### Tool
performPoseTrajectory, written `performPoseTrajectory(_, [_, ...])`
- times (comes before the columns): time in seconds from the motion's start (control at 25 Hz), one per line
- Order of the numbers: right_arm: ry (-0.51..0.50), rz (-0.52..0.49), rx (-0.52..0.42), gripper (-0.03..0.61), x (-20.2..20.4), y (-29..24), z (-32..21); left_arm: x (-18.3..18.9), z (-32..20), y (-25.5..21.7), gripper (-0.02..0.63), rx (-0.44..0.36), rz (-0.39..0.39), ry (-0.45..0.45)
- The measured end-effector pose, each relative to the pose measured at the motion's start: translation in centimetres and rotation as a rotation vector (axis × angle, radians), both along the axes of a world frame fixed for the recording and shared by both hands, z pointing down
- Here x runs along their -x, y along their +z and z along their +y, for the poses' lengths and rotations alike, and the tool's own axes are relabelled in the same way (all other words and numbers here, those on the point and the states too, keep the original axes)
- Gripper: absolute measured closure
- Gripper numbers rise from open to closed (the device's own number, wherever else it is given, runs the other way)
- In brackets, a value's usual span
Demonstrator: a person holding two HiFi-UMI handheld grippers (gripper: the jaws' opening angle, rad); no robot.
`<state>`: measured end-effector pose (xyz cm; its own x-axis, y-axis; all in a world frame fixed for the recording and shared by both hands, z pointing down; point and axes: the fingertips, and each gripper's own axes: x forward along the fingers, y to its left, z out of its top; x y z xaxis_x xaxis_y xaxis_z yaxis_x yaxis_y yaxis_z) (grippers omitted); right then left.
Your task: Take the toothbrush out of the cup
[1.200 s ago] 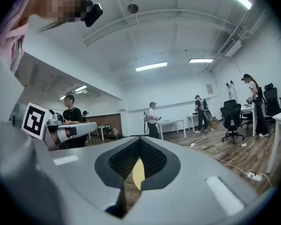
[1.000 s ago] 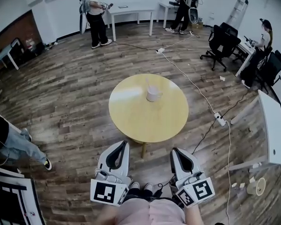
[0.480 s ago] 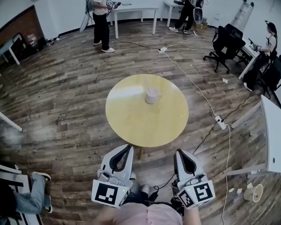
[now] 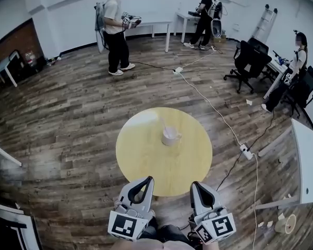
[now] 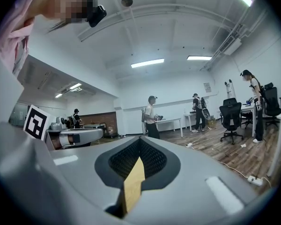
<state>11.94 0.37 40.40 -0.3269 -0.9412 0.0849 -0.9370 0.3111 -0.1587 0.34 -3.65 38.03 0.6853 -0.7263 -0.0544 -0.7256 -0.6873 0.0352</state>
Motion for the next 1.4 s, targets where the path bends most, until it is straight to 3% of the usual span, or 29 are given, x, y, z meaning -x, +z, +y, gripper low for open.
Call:
performPoseTrajectory(0.36, [0.013, -0.017, 0.029, 0.571, -2.2, 1.7, -7.1, -1.6, -6.9, 1.9, 0.617, 0.059, -0.024, -0.016])
performPoseTrajectory(0.84, [-0.126, 0.018, 0.061, 0.571, -3.2, 3.1, -17.7, -4.7, -15.7, 3.9, 0.617, 0.077, -0.066, -0.072])
performPoseTrajectory(1.16, [-0.178, 0.096, 0.152, 0.571, -1.7, 8.4, -26.6, -4.3, -20.4, 8.6, 0.617, 0.204, -0.164, -0.080])
performPoseTrajectory(1.36, [-0.236, 0.119, 0.278, 0.569, 0.0, 14.1, -32.0, -4.7, -22.8, 11.1, 0.617, 0.288, -0.151, -0.063])
performPoseTrajectory(1.4, [-0.249, 0.127, 0.305, 0.544, 0.3, 15.2, -32.8, -4.9, -23.1, 11.3, 0.617, 0.294, -0.148, -0.058])
